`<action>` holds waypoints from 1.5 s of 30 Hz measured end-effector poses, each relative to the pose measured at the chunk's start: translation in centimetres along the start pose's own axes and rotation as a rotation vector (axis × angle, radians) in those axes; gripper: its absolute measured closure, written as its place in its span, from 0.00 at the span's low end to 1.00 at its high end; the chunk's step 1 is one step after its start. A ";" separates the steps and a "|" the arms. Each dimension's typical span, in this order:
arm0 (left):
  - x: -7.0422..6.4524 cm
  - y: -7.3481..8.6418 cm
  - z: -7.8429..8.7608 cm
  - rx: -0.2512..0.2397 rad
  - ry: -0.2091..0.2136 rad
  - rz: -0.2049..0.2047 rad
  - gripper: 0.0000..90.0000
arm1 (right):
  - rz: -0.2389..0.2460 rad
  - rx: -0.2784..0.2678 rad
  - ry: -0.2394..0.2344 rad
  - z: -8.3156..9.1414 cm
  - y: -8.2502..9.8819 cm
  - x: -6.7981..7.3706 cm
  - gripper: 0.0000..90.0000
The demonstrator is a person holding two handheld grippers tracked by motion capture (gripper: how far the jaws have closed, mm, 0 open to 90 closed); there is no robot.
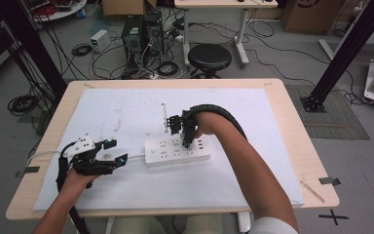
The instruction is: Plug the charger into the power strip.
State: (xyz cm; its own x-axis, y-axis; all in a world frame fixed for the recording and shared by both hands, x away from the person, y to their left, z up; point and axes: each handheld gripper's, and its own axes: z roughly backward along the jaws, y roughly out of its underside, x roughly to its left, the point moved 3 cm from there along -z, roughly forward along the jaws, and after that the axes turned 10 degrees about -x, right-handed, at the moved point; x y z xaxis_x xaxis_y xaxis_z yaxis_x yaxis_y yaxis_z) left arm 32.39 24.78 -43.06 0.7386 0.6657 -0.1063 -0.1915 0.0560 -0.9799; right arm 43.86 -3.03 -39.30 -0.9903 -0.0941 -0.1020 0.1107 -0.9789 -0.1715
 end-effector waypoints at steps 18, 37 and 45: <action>0.0 -0.2 0.6 -0.017 -0.009 0.001 0.26 | -0.221 -0.210 0.103 2.2 1.8 0.2 0.30; -0.7 -0.6 0.8 -0.033 -0.003 -0.004 0.26 | -0.561 -0.506 0.189 5.8 8.8 3.3 0.24; -0.7 -0.8 1.0 -0.043 -0.014 -0.008 0.26 | -0.661 -0.572 0.257 6.2 12.1 5.8 0.24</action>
State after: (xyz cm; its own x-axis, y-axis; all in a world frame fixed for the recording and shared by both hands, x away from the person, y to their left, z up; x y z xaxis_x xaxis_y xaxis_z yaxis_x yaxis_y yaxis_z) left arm 31.38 25.08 -42.04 0.7309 0.6756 -0.0965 -0.1572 0.0291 -0.9871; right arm 38.89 -16.51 -35.89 -0.8250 0.5650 -0.0136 -0.3808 -0.5734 -0.7254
